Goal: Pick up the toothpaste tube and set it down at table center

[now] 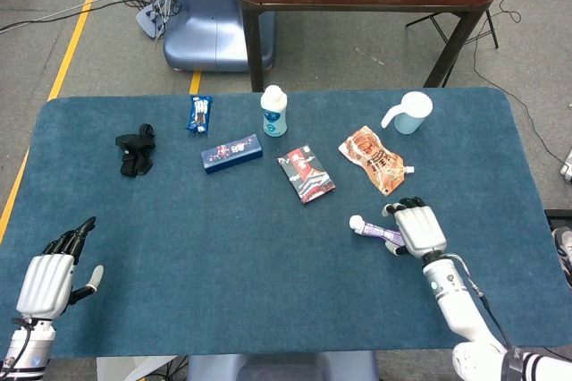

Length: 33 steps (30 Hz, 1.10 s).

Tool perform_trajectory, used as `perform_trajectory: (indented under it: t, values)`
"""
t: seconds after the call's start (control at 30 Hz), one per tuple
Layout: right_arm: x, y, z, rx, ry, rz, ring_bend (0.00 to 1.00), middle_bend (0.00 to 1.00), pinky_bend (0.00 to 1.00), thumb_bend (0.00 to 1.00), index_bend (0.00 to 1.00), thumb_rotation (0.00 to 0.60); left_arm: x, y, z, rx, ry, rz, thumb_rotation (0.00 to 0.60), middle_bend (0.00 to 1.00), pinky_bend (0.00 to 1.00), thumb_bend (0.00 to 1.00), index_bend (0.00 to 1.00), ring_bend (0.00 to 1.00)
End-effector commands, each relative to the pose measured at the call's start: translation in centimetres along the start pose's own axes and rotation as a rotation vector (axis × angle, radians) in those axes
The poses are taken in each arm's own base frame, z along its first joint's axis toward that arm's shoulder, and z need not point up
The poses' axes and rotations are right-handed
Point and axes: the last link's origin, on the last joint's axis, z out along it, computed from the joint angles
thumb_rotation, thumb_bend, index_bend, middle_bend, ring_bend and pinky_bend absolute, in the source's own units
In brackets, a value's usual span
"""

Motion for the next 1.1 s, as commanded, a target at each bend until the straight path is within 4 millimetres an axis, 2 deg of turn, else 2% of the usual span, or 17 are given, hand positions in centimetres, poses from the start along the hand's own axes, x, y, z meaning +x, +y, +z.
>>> perform_trajectory:
  t: [0.03,0.37,0.9,1.1]
  values:
    - [-0.7,-0.6,0.9,-0.005,-0.015,0.001,0.21,0.39,0.17,0.29,0.35,0.600,0.0,0.0,0.0,-0.003,-0.002,-0.004,0.600,0.17,0.25,0.36,0.00,0.18]
    - [-2.0,-2.0,2.2,0.007,-0.033,-0.021,0.23,0.41,0.17,0.32,0.39,0.600,-0.1,-0.1,-0.1,0.004,-0.009,-0.015,0.600,0.16,0.25,0.36,0.00,0.18]
    - [-2.5,-2.4,3.0,-0.006,-0.053,-0.063,0.28,0.47,0.18,0.33,0.47,0.600,-0.3,-0.7,-0.2,0.016,-0.007,-0.027,0.600,0.16,0.25,0.36,0.00,0.18]
    - [-2.3,-2.5,3.4,-0.002,-0.060,-0.091,0.32,0.50,0.18,0.44,0.53,0.600,-0.4,-0.9,-0.3,0.021,-0.006,-0.028,0.600,0.16,0.25,0.36,0.00,0.18]
